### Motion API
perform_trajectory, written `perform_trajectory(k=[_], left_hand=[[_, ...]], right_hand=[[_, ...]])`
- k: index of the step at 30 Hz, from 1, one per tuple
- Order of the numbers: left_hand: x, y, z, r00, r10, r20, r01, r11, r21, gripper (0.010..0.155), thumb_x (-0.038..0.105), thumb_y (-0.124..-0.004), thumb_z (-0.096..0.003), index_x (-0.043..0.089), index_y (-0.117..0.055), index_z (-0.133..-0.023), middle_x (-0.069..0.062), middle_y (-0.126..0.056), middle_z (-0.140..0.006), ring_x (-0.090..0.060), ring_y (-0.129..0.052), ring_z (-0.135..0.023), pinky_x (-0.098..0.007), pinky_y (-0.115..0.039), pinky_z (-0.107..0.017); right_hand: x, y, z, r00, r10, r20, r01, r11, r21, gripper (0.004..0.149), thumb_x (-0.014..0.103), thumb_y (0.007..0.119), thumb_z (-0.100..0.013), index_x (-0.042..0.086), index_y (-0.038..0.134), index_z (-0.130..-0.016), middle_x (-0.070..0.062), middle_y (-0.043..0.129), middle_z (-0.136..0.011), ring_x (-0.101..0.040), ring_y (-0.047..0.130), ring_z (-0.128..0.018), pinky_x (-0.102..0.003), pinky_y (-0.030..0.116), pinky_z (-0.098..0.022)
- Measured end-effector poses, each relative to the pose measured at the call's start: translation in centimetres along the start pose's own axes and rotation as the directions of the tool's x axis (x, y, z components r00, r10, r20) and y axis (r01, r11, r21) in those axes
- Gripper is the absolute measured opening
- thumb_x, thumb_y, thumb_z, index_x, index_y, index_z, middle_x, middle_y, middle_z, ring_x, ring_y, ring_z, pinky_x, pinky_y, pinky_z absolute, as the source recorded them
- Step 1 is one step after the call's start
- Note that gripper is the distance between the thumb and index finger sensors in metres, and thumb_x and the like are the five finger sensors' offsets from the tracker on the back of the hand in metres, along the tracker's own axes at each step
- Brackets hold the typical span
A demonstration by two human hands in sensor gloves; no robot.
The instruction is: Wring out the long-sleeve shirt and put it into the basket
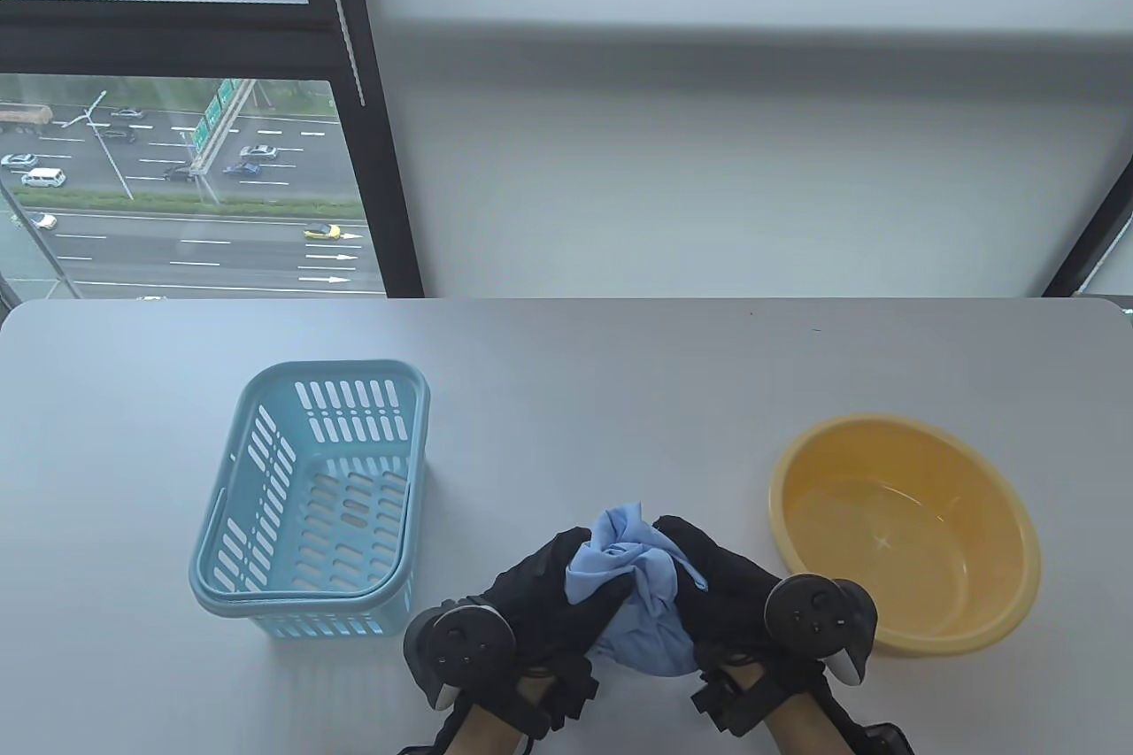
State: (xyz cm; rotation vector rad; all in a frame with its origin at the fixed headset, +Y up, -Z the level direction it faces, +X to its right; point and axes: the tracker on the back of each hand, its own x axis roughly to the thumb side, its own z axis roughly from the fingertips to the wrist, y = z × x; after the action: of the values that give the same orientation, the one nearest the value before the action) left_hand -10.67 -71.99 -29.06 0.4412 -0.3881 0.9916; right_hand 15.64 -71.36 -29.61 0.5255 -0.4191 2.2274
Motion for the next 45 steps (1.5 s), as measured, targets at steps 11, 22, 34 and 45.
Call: perform_trajectory(k=[11, 22, 34, 45], left_hand=[[-3.1, -1.9, 0.4, 0.848, 0.385, -0.364, -0.438, 0.896, -0.074, 0.079, 0.080, -0.079, -0.0507, 0.009, -0.086, -0.084, -0.010, -0.107, -0.053, -0.024, -0.110, -0.025, -0.045, -0.090, -0.028], [-4.9, -5.4, 1.3, 0.494, 0.613, -0.617, -0.828, 0.549, -0.118, 0.079, 0.081, -0.075, -0.0537, 0.008, -0.087, -0.082, -0.007, -0.107, -0.048, -0.019, -0.109, -0.019, -0.041, -0.091, -0.023], [-4.8, -5.7, 1.1, 0.469, 0.607, -0.642, -0.868, 0.449, -0.210, 0.079, 0.081, -0.069, -0.0567, 0.008, -0.085, -0.083, -0.006, -0.106, -0.049, -0.017, -0.109, -0.019, -0.039, -0.091, -0.024], [-3.1, -5.1, 0.4, 0.562, 0.656, -0.504, -0.827, 0.455, -0.331, 0.099, 0.087, -0.085, -0.0476, 0.014, -0.056, -0.107, -0.010, -0.090, -0.084, -0.025, -0.104, -0.055, -0.047, -0.083, -0.049]], right_hand=[[2.2, -0.6, 0.8, 0.939, 0.287, 0.188, -0.251, 0.948, -0.194, 0.049, 0.056, 0.069, -0.061, 0.025, 0.072, -0.099, 0.005, 0.098, -0.065, -0.012, 0.101, -0.038, -0.034, 0.087, -0.038], [4.6, -1.2, 1.8, 0.797, 0.493, 0.347, -0.365, 0.853, -0.373, 0.047, 0.053, 0.069, -0.061, 0.025, 0.072, -0.098, 0.003, 0.098, -0.063, -0.012, 0.101, -0.037, -0.035, 0.087, -0.038], [5.1, -1.3, 2.2, 0.767, 0.505, 0.396, -0.334, 0.841, -0.426, 0.046, 0.052, 0.069, -0.060, 0.026, 0.072, -0.098, 0.002, 0.098, -0.063, -0.012, 0.101, -0.037, -0.036, 0.087, -0.039], [3.6, -2.5, 1.8, 0.807, 0.498, 0.318, -0.330, 0.826, -0.457, 0.046, 0.054, 0.067, -0.061, 0.028, 0.070, -0.100, 0.004, 0.097, -0.066, -0.013, 0.101, -0.041, -0.036, 0.087, -0.041]])
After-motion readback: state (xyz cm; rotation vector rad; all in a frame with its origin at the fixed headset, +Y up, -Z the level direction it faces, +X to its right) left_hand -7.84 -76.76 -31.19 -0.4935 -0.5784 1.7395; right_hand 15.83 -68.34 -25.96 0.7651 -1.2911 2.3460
